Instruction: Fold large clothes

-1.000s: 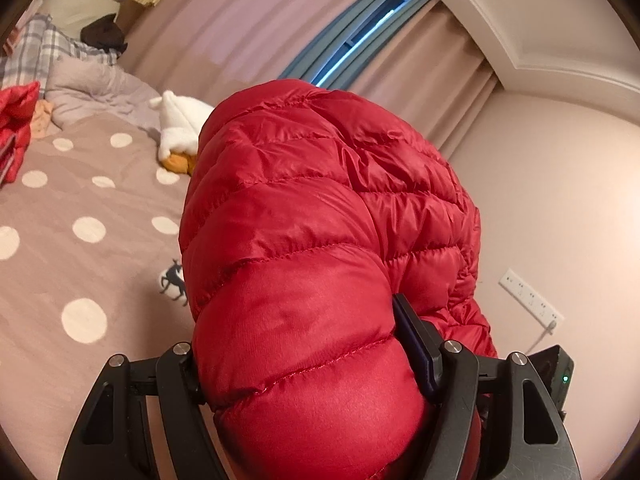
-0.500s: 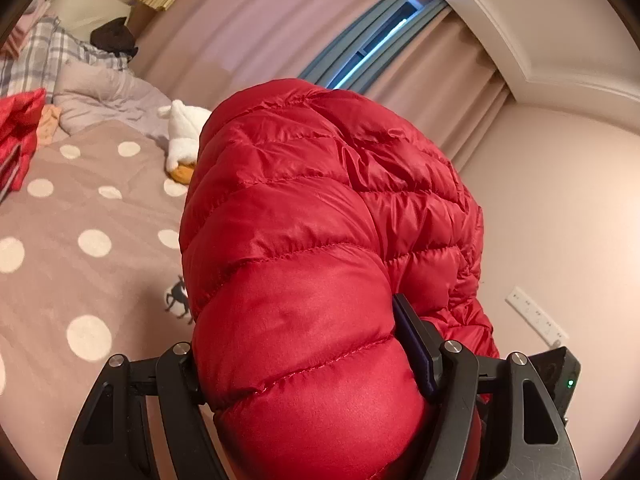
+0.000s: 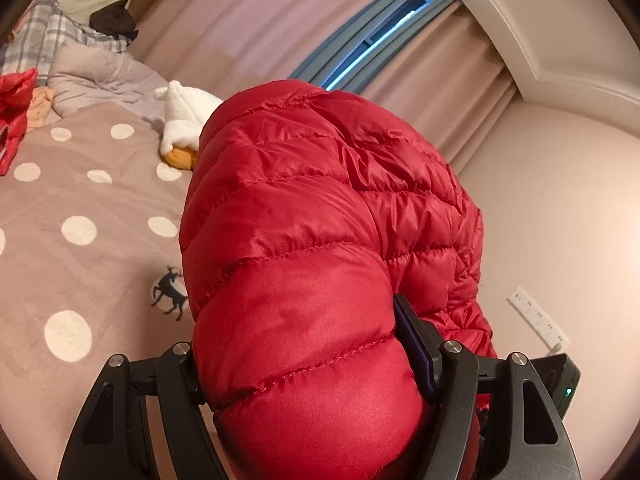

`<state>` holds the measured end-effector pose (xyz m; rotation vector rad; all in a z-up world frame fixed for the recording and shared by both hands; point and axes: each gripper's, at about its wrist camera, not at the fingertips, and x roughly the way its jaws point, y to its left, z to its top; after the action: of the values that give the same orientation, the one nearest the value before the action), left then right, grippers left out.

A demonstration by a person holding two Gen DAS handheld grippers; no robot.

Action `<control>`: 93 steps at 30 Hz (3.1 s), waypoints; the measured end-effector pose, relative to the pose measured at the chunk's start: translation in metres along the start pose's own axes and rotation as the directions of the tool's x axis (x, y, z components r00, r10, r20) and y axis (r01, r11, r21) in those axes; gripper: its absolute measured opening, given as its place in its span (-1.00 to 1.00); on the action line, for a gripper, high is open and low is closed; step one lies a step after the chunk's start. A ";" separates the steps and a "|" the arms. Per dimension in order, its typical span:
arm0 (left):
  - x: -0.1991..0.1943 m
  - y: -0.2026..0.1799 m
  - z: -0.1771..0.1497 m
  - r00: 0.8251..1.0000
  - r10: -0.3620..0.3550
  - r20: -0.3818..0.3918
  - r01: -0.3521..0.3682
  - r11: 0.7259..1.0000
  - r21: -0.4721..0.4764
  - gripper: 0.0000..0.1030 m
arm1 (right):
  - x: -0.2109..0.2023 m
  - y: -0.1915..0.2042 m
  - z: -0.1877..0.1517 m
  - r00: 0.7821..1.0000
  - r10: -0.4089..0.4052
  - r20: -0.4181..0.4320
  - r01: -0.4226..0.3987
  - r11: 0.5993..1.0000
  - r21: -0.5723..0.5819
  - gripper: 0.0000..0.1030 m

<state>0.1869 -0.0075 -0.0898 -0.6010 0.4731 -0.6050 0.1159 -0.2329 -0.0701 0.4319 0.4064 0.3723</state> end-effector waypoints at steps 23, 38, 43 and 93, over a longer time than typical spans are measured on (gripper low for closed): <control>0.101 0.125 -0.086 0.943 0.208 -0.259 -0.224 0.974 -0.033 0.62 | 0.103 -0.097 -0.101 0.919 -0.232 -0.319 0.258 0.965 0.043 0.01; 0.016 0.050 -0.041 0.929 0.369 0.000 -0.368 0.926 0.085 -0.23 | -0.019 -0.076 -0.026 0.933 -0.358 -0.039 0.359 0.933 0.034 0.00; 0.030 0.063 -0.045 0.936 0.347 -0.061 -0.344 0.938 0.048 -0.50 | -0.007 -0.076 -0.026 0.956 -0.287 -0.070 0.289 0.957 0.023 -0.71; -0.045 -0.033 -0.028 0.911 0.402 0.098 -0.413 0.874 0.257 -0.50 | -0.042 -0.012 -0.009 0.926 -0.357 -0.120 0.343 0.931 -0.122 -0.63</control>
<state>0.1258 -0.0110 -0.0790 -0.2352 0.4509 -0.2445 0.0793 -0.2579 -0.0712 0.2290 0.5896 0.0724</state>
